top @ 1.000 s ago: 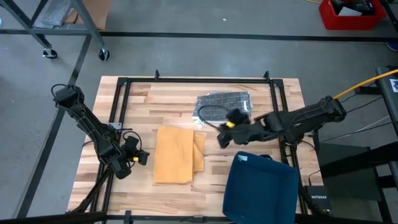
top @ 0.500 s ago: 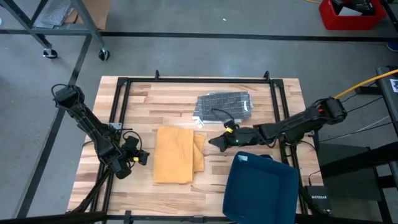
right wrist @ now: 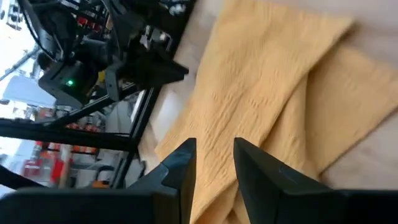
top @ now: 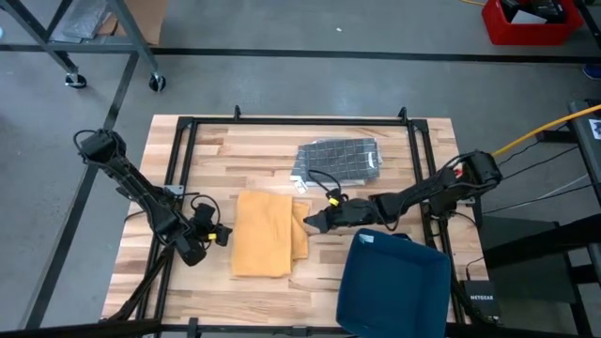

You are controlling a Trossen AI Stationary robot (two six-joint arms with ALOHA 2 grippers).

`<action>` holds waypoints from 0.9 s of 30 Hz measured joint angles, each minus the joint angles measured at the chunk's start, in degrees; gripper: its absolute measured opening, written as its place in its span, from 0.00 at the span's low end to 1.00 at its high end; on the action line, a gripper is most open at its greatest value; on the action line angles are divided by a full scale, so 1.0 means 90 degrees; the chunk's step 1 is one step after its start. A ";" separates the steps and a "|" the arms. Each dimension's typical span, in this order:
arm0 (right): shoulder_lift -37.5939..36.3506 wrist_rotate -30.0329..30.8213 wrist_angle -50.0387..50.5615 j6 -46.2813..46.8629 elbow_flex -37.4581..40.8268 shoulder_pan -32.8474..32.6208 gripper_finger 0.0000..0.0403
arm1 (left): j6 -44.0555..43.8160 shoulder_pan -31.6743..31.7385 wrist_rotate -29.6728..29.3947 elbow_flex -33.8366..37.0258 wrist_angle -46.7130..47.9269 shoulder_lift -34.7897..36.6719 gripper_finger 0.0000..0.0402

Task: Fold towel
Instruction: Stack the yellow kitchen towel onto the gray kitchen towel

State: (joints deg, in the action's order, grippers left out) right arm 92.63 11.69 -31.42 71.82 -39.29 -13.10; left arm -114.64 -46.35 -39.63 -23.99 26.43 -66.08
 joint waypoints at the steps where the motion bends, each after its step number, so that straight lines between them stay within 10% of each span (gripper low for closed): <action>1: 0.0068 -0.0073 0.0002 0.0256 -0.0033 0.0000 0.27 | 0.0042 0.0060 -0.0001 0.0000 -0.0004 0.0000 0.31; 27: 0.0785 -0.0826 0.3050 0.2380 -0.1459 0.0000 0.27 | 0.1916 0.1677 0.1291 0.0000 -0.0797 -0.0002 0.31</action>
State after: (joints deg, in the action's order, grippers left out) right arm 99.70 4.26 -3.97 93.24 -52.42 -13.10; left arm -97.39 -31.25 -28.01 -23.99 19.25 -66.11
